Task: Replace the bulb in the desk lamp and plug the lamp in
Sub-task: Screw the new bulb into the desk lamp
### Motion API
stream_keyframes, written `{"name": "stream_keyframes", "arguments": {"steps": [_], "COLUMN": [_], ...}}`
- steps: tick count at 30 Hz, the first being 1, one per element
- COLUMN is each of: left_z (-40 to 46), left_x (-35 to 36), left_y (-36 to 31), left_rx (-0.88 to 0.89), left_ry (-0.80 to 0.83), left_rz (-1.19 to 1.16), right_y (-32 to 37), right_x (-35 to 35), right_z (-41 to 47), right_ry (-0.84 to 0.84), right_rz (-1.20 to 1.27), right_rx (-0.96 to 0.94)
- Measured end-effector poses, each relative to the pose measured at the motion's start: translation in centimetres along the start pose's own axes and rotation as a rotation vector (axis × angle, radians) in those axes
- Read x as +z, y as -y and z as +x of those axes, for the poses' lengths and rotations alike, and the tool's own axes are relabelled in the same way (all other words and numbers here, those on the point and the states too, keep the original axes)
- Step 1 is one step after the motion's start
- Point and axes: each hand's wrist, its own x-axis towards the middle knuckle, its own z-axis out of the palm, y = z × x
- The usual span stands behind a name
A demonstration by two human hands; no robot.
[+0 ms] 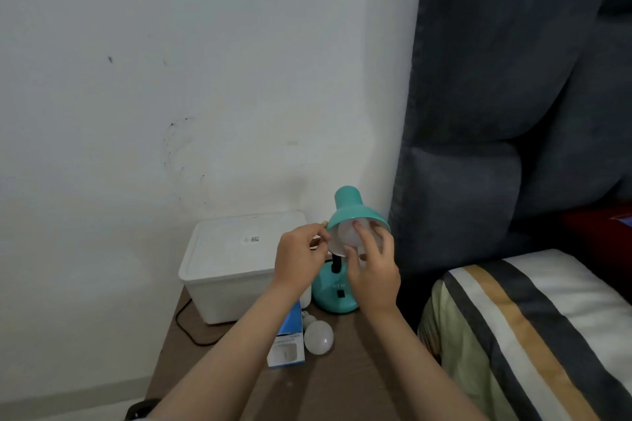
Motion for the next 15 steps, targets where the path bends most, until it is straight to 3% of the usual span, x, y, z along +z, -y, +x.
{"name": "stream_keyframes", "arguments": {"steps": [7,15], "left_z": [0.0,-1.7], "left_x": [0.1,-1.4], "left_y": [-0.1,0.0], "left_rx": [-0.029,-0.043], "left_ry": [0.005,0.105], "left_rz": [-0.017,0.01], "right_y": [0.7,0.5], "right_x": [0.1,-0.3], "right_z": [0.6,-1.3], "right_ry": [-0.035,-0.135], "right_rz": [0.04,0.091], "right_rx": [0.101,-0.048]}}
